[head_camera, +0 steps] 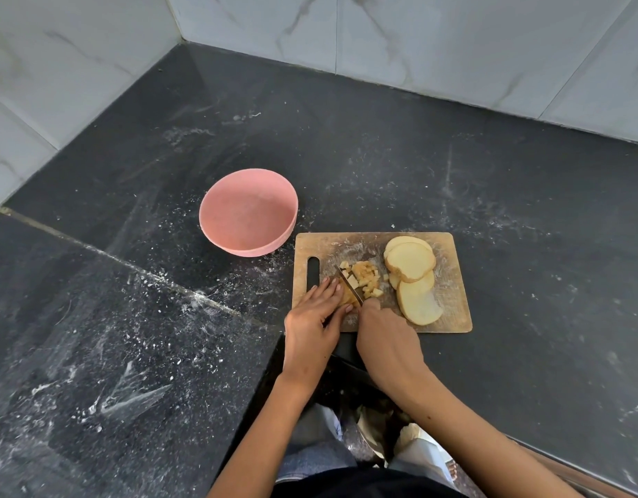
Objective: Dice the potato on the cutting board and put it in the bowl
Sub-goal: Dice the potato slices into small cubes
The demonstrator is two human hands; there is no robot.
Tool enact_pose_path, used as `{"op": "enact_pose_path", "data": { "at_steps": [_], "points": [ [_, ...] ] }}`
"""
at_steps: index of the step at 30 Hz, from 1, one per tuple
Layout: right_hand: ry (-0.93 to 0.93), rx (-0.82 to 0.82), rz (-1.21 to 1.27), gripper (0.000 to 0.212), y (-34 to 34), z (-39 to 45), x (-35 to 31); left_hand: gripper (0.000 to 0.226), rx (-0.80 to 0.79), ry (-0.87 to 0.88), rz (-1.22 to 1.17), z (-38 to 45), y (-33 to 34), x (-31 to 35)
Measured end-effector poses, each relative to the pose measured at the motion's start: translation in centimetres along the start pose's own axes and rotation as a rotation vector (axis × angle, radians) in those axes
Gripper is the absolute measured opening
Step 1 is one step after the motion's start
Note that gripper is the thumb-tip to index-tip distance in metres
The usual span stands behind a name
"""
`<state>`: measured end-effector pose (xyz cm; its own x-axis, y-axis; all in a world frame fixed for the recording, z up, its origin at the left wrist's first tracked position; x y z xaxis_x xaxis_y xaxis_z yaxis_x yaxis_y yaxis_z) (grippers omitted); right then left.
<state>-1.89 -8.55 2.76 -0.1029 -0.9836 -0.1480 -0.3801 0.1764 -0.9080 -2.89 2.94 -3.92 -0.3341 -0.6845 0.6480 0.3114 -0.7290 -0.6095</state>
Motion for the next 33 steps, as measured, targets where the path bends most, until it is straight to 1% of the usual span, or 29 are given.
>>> {"op": "enact_pose_path", "data": {
  "at_steps": [3,7,11,14,18,21,27,30,33],
  "points": [
    [-0.015,-0.038,0.000,0.023,-0.4,0.7,-0.5,0.031,-0.006,0.024,0.015,0.1,0.0,0.0],
    [-0.027,-0.084,0.043,0.022,-0.1,0.6,0.4,0.033,-0.031,0.014,0.028,0.1,0.2,0.1],
    [-0.033,-0.095,0.061,0.020,0.1,0.1,0.9,0.035,-0.067,0.006,0.023,0.1,0.0,0.3],
    [-0.036,-0.100,0.084,0.023,-0.4,0.7,0.3,0.036,-0.085,0.035,0.040,0.2,-0.1,0.1],
    [-0.032,-0.118,0.077,0.025,-0.1,0.5,0.6,0.034,-0.103,0.048,0.112,0.1,-0.1,0.6],
    [0.001,-0.123,0.070,0.021,0.2,-0.4,1.1,0.031,-0.102,0.054,0.144,0.1,-0.1,0.7],
    [0.021,-0.054,0.038,0.020,0.3,0.0,-0.1,0.032,-0.081,0.042,0.143,0.0,0.2,0.8],
    [0.014,-0.095,0.012,0.019,0.8,-0.5,0.6,0.028,-0.035,0.023,0.138,0.0,0.3,1.0],
    [0.015,-0.115,0.008,0.017,1.1,-1.7,1.8,0.031,-0.030,0.009,0.129,-0.1,0.4,1.1]
  ]
}}
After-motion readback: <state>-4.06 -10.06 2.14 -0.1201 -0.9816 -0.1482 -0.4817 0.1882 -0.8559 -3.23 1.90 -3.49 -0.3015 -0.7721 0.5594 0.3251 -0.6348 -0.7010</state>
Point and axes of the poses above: each hand's wrist, its own z-axis towards the middle knuckle, its own y-axis out of the palm, x = y × z, the point moved 1 cm from there along z, towards the middle knuckle, and after that the axes turned 9 degrees about y, right-handed, at the moved point
